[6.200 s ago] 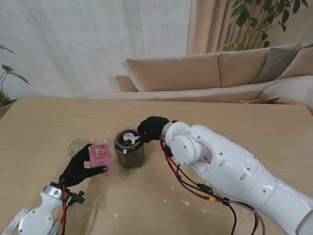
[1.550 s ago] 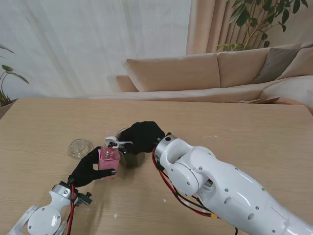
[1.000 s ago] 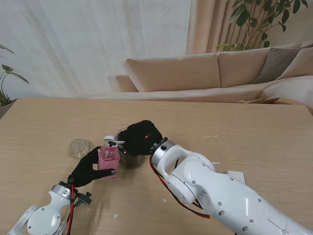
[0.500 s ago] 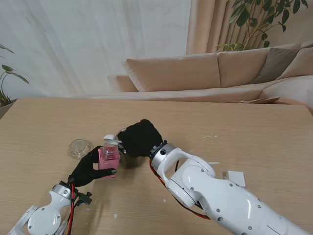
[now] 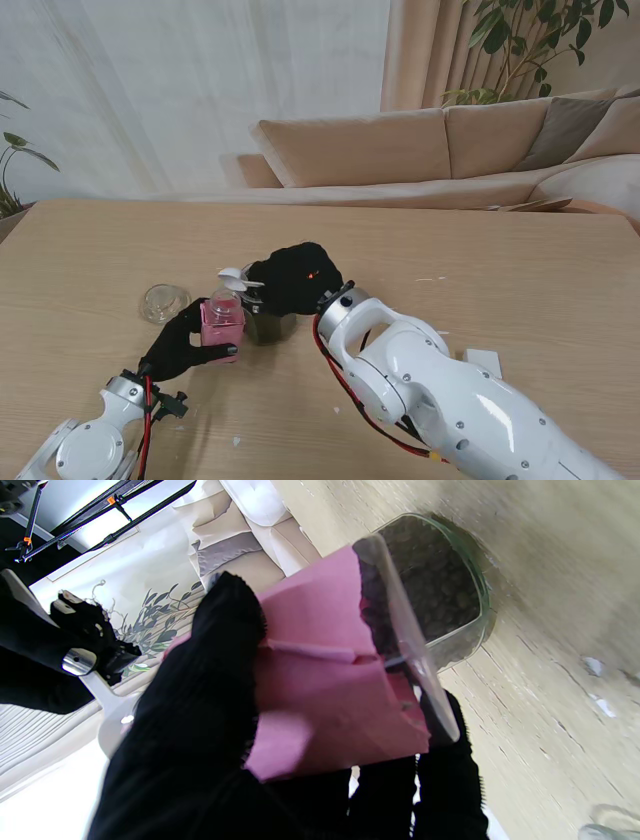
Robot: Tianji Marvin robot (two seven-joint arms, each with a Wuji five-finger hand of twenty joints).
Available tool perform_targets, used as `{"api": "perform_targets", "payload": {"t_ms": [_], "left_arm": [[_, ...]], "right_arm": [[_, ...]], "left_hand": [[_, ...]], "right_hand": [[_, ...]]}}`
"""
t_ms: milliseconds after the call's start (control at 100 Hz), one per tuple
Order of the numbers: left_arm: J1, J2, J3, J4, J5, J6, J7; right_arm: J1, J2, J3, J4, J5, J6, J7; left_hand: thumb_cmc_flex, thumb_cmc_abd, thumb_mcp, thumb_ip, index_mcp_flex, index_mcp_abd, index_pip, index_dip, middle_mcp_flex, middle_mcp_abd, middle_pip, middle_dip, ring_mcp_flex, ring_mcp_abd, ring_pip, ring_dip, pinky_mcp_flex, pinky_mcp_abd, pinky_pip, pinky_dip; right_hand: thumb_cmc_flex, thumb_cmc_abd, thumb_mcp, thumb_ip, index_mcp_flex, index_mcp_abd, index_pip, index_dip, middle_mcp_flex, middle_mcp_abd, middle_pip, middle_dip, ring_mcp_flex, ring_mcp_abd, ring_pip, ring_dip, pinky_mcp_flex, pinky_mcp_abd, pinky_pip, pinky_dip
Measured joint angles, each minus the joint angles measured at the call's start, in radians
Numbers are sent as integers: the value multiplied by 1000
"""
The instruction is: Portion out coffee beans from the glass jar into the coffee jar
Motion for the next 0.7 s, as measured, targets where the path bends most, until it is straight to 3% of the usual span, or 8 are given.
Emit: {"api": "perform_targets", "payload": {"t_ms": [230, 400, 560, 700], "left_arm": [[1, 0, -5, 0, -3, -3, -1], [3, 0, -7, -1, -8, -5, -4], [5, 0, -9, -1, -13, -11, -7], [6, 1, -11, -1, -17, -18, -11]], "right_arm": [[-41, -2, 76, -34, 131, 39, 48], [-83, -2, 146, -65, 282, 81, 89], [-170, 0, 225, -114, 344, 109, 110], [-274, 7, 299, -155, 458, 123, 129]], "left_hand": [[0, 0, 0, 0, 0, 0, 0, 0, 0, 0, 0, 0, 0, 0, 0, 0, 0, 0, 0, 0], [0, 0, 0, 0, 0, 0, 0, 0, 0, 0, 0, 0, 0, 0, 0, 0, 0, 0, 0, 0], [0, 0, 0, 0, 0, 0, 0, 0, -2, 0, 0, 0, 0, 0, -1, 0, 0, 0, -2, 0], [0, 0, 0, 0, 0, 0, 0, 0, -2, 0, 0, 0, 0, 0, -1, 0, 0, 0, -7, 0]], "right_hand": [[0, 0, 0, 0, 0, 0, 0, 0, 0, 0, 0, 0, 0, 0, 0, 0, 0, 0, 0, 0], [0, 0, 0, 0, 0, 0, 0, 0, 0, 0, 0, 1, 0, 0, 0, 0, 0, 0, 0, 0], [0, 0, 0, 0, 0, 3, 0, 0, 0, 1, 0, 1, 0, 0, 0, 0, -1, 1, 0, 0], [1, 0, 0, 0, 0, 9, 0, 0, 0, 11, 0, 1, 0, 0, 0, 0, -12, 14, 0, 0]]}}
